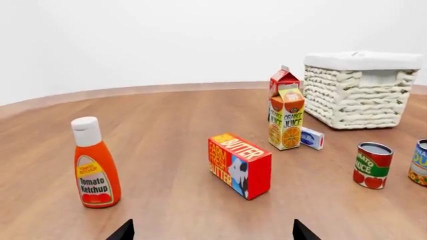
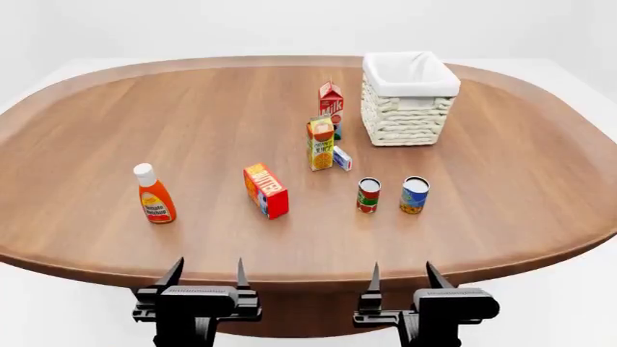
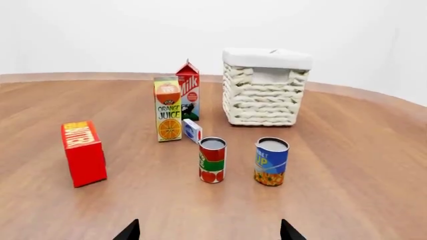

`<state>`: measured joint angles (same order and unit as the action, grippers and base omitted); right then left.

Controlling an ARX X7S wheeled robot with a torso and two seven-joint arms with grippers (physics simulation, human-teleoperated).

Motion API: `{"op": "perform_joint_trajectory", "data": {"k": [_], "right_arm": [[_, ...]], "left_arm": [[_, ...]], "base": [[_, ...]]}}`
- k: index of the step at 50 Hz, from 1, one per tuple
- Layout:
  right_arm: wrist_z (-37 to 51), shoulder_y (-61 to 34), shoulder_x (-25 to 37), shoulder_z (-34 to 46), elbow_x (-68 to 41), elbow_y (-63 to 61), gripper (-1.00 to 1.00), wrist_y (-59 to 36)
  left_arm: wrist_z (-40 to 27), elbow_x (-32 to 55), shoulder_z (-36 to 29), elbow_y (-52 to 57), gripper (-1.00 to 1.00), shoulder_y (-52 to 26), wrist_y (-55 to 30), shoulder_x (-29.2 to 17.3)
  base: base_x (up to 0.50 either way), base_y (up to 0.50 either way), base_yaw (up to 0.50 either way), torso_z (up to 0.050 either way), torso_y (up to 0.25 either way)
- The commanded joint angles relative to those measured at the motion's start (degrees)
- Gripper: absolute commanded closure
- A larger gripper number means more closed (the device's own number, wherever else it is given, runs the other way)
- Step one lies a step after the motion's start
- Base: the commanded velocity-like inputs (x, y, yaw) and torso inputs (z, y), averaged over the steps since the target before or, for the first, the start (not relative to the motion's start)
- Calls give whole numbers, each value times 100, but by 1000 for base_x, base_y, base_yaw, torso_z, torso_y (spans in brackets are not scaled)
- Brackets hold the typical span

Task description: Pick up the cream cheese box and the butter, and put them in the basket.

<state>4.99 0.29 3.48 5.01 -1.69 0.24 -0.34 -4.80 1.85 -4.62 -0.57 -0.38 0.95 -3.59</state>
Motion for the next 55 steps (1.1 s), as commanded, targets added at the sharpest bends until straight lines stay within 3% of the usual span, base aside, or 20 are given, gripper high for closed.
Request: {"op": "perform_joint_trajectory", "data": {"k": [1, 8, 11, 17, 36, 55], "right_arm": [[-5, 3, 15, -45, -51, -148, -100, -59], [221, -83, 172, -522, -411, -1119, -100, 176], [279, -99, 204, -578, -443, -1232, -100, 258], [462, -160, 246, -1214, -982, -1956, -100, 1131], [737, 28, 271, -1369, -644, -2677, -100, 2307], [650, 94, 496, -1093, -875, -2663, -100, 2293]], "left_arm": [[4, 32, 33, 234, -100, 43, -112, -14], [-303, 380, 633, 1711, -100, 244, 37, -222], [-360, 352, 646, 1821, -100, 273, 90, -265], [-896, 231, 1312, 2740, -100, 469, 701, -342], [-1313, 432, 1842, 3366, -100, 742, 1416, -409], [-1473, 420, 1821, 3319, -100, 737, 1499, -496]], "base": [[0, 0, 0, 0, 0], [0, 0, 0, 0, 0], [0, 0, 0, 0, 0], [0, 0, 0, 0, 0], [22, 0, 0, 0, 0], [475, -72, 0, 0, 0]]}}
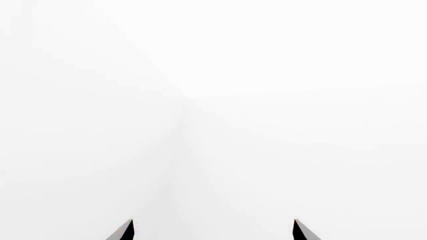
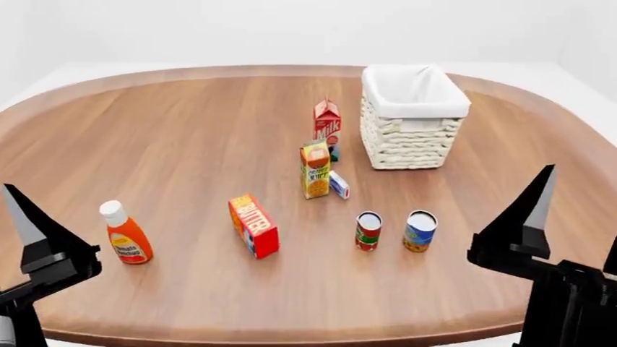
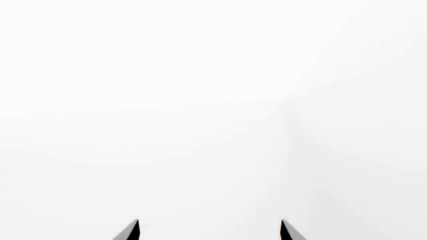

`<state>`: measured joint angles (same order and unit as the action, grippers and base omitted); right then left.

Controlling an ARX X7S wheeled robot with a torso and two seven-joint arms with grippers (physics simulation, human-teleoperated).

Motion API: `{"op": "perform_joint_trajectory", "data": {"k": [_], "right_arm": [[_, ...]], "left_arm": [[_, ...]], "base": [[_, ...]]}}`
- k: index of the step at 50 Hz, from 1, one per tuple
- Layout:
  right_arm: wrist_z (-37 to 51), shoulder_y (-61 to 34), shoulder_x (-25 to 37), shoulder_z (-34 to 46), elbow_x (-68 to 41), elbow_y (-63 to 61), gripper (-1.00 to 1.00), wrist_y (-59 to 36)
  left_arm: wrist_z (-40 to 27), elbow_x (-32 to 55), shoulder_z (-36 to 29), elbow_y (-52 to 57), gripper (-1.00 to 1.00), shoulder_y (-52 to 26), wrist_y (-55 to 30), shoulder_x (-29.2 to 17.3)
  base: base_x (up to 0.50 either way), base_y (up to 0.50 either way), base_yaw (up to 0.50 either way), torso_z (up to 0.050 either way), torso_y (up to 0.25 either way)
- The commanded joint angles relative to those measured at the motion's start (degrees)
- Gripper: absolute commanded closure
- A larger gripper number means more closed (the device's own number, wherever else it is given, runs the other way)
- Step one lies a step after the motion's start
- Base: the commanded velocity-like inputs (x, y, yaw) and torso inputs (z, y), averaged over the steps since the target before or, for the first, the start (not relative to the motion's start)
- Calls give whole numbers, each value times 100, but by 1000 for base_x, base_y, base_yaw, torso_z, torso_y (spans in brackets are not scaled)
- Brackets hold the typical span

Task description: Pick up the cream cheese box and the butter, and put them in the basket.

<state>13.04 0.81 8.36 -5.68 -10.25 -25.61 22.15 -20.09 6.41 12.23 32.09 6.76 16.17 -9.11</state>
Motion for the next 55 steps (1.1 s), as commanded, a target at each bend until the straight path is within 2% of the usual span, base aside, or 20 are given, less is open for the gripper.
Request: {"op": "perform_joint_trajectory", "data": {"k": [1, 21, 55], "right_arm": [[-190, 52, 46, 26, -72, -99, -100, -35], [-322, 140, 274, 400, -33, -140, -100, -409], [-363, 231, 397, 719, 56, -34, -100, -292]], "left_arm": [[52, -57, 113, 32, -100, 14, -58, 51], [-40, -59, 9, 15, -100, 19, -103, -46], [-186, -58, -120, -22, -100, 33, -106, -171]], "base": [[500, -86, 0, 0, 0], [500, -61, 0, 0, 0], [500, -22, 0, 0, 1]]}}
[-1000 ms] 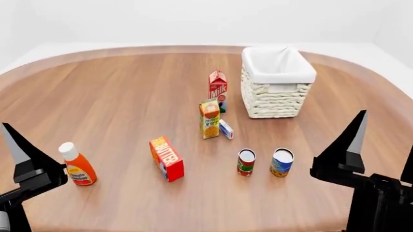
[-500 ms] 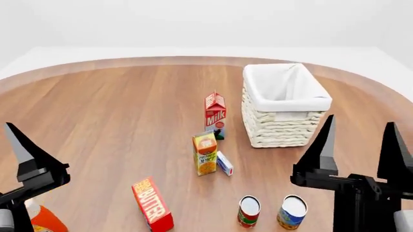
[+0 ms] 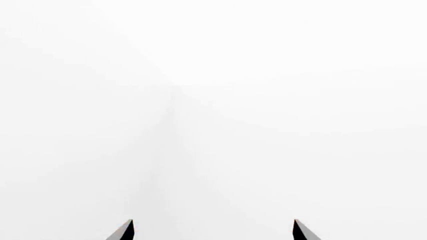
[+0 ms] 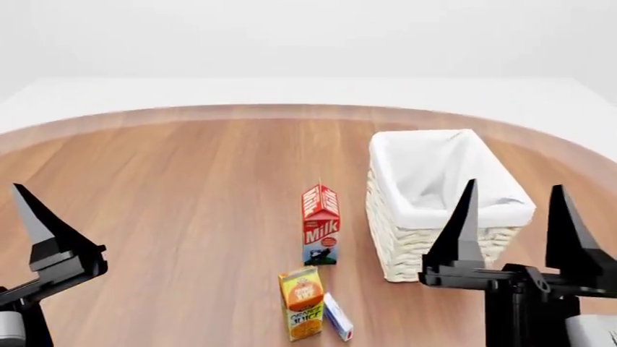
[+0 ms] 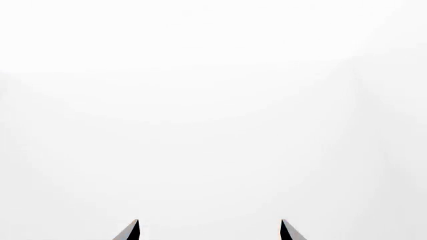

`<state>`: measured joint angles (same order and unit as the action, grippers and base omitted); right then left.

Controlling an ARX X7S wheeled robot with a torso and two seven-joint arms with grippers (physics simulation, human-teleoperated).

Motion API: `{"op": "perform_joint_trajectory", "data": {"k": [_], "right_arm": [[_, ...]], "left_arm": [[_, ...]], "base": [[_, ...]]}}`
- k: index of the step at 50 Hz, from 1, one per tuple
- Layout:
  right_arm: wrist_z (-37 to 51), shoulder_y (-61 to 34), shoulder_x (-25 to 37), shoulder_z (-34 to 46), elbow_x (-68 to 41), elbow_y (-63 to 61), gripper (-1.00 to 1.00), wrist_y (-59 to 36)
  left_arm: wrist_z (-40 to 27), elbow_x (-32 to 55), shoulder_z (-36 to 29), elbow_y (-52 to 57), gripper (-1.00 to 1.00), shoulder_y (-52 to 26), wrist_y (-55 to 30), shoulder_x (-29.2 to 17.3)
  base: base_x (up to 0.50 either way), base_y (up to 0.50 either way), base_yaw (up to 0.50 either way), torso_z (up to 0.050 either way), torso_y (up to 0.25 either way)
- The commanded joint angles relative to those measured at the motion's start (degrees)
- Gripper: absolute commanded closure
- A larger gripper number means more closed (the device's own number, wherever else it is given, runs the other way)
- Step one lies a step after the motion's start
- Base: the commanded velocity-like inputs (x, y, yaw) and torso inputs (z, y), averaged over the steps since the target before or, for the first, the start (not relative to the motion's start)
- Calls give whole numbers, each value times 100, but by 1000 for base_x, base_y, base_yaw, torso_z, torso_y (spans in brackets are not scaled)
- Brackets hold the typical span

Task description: Pick up the cream cheese box and the butter, and put them in the basket.

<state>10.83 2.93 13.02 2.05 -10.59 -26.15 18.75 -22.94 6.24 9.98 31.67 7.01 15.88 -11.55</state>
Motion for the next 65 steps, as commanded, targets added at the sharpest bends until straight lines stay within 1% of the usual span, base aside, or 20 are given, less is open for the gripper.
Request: {"op": "perform_joint_trajectory", "data": {"k": [1, 18, 25, 27, 28, 29, 30, 35, 38, 39, 40, 43, 47, 56, 57, 59, 61, 62, 63, 65], "right_arm": [[-139, 19, -66, -52, 89, 20, -100, 50], [-139, 70, -9, 95, 159, -4, -100, 73], [-200, 87, 131, 224, 180, -126, -100, -283], [-233, 87, 259, 328, 164, -362, -100, -849], [-208, 64, 332, 366, -29, -544, -100, -1451], [-202, 59, 337, 367, -33, -560, -100, -1471], [-234, 53, 416, 378, -327, -713, -100, -1874], [-22, 15, 689, 450, -781, -1296, -100, -3378], [77, -3, 794, 465, -923, -1527, -100, -3873], [166, -25, 837, 395, -1147, -1716, -100, -4236], [173, -31, 841, 393, -1156, -1728, -100, -4253], [352, -85, 940, 248, -1826, -2092, -100, -5139], [532, -118, 1018, 139, -2338, -2261, -100, -5803], [872, -131, 1137, -123, -3152, -2581, -100, -6578], [1024, -237, 1159, -241, -3614, -2622, -100, -6956], [1251, -359, 1175, -335, -3923, -2695, -100, -7263], [1595, -653, 1272, -367, -4395, -2772, -100, -7845], [1701, -759, 1281, -443, -4726, -2743, -100, -8043], [1727, -776, 1283, -454, -4765, -2748, -100, -8062], [2159, -1173, 1324, -563, -5547, -2664, -100, -8577]], "left_arm": [[94, -41, 102, 19, -100, 9, -77, 69], [38, -35, 39, -7, -100, 19, -62, 13], [14, -37, 11, -6, -100, 20, -76, -10], [9, -34, 6, -15, -100, 21, -72, -17], [6, -31, 4, -14, -100, 23, -72, -21], [3, -29, 2, -10, -100, 26, -72, -24], [-2, -24, 3, 1, -100, 31, -75, -28], [-24, -24, -10, 25, -100, 40, -83, -40], [-35, -26, -21, 37, -100, 47, -85, -48], [-39, -25, -22, 39, -100, 49, -86, -51], [-44, -26, -23, 43, -100, 52, -86, -53], [-53, -29, -32, 51, -100, 60, -79, -62], [-69, -20, -24, 60, -100, 57, -90, -76], [-100, -35, -50, 53, -100, 52, -93, -103], [-105, -35, -50, 55, -100, 52, -96, -106], [-110, -48, -70, 47, -100, 50, -100, -107], [-114, -65, -92, 40, -100, 50, -102, -107], [-117, -68, -99, 39, -100, 49, -107, -109], [-120, -67, -101, 39, -100, 50, -107, -112], [-123, -75, -122, 36, -100, 51, -112, -113]], "base": [[500, 0, 0, 0, 0], [500, 6, 0, 0, 1], [464, 15, 0, 0, 0], [236, 10, 0, 0, 0], [16, 1, 0, 0, 0], [16, 1, 0, 0, 0], [0, 0, 0, 0, 0], [0, 0, 0, 0, 0], [0, 0, 0, 0, 0], [0, 0, 0, 0, 0], [0, 0, 0, 0, 0], [0, 0, 0, 0, 0], [0, 0, 0, 0, 0], [0, 0, 0, 0, 0], [0, 0, 0, 0, 0], [0, 0, 0, 0, 0], [0, 0, 0, 0, 0], [0, 0, 0, 0, 0], [0, 0, 0, 0, 0], [0, 0, 0, 0, 0]]}}
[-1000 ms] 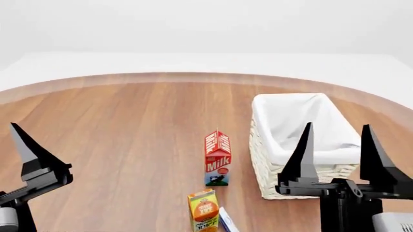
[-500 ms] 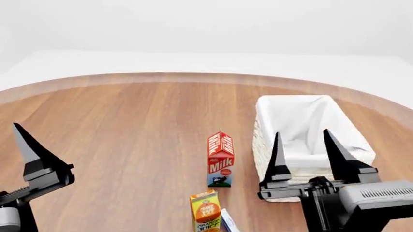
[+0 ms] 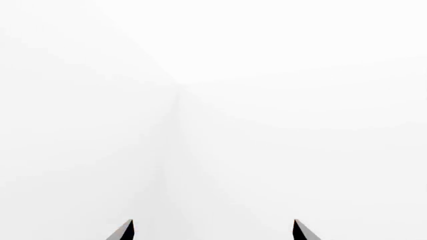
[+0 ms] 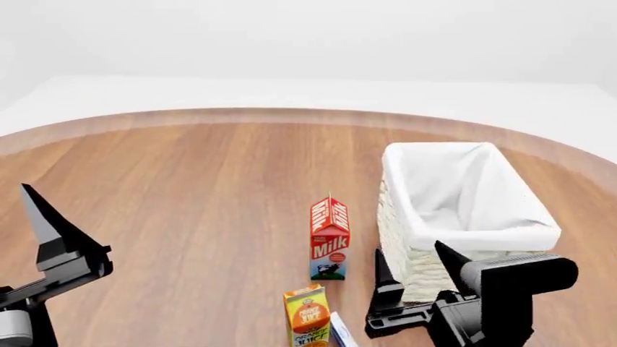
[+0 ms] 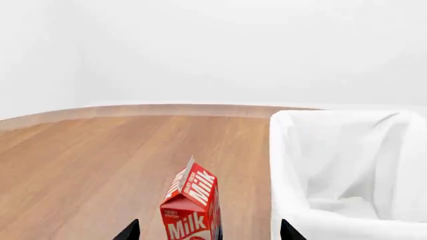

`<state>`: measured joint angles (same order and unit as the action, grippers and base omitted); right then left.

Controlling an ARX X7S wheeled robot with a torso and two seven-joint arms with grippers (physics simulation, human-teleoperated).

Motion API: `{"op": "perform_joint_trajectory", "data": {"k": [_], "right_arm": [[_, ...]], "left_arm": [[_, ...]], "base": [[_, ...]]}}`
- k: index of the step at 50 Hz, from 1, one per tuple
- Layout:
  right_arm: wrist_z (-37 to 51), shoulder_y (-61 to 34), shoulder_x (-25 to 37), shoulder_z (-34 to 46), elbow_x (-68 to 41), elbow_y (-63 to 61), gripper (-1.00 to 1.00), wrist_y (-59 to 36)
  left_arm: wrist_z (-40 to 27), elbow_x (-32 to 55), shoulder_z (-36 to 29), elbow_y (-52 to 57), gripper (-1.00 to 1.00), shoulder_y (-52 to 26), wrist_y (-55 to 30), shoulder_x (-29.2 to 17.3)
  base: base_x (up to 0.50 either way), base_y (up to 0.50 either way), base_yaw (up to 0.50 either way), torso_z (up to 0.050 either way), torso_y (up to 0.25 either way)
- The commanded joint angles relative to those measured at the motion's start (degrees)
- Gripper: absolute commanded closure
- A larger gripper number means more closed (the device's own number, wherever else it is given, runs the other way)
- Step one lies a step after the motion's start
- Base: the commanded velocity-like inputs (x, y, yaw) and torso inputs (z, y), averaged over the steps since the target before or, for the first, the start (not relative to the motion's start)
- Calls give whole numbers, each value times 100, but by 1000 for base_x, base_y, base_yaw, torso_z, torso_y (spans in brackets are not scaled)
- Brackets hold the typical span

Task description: Pick up the cream cheese box and the butter, and put them in the basket.

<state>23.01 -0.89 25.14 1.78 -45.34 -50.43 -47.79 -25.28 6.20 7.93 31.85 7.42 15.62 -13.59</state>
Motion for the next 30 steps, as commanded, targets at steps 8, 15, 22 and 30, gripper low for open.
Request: {"op": "perform_joint_trajectory", "data": {"k": [8, 15, 22, 30], "right_arm": [[1559, -1457, 194, -462, -3027, -50, -100, -2433], [1648, -1581, 67, -318, -3178, 231, -100, -2454], [1470, -1707, -16, -223, -3030, 563, -100, -2319], [1516, -1641, -132, -104, -3034, 967, -100, -2297]], "left_arm": [[96, -68, 48, 6, -100, 15, -84, 71], [80, -73, 13, -14, -100, 15, -80, 57], [67, -74, -21, -48, -100, 5, -79, 40], [43, -61, -30, -81, -100, -4, -70, 16]], "base": [[0, 0, 0, 0, 0], [0, 0, 0, 0, 0], [0, 0, 0, 0, 0], [0, 0, 0, 0, 0]]}}
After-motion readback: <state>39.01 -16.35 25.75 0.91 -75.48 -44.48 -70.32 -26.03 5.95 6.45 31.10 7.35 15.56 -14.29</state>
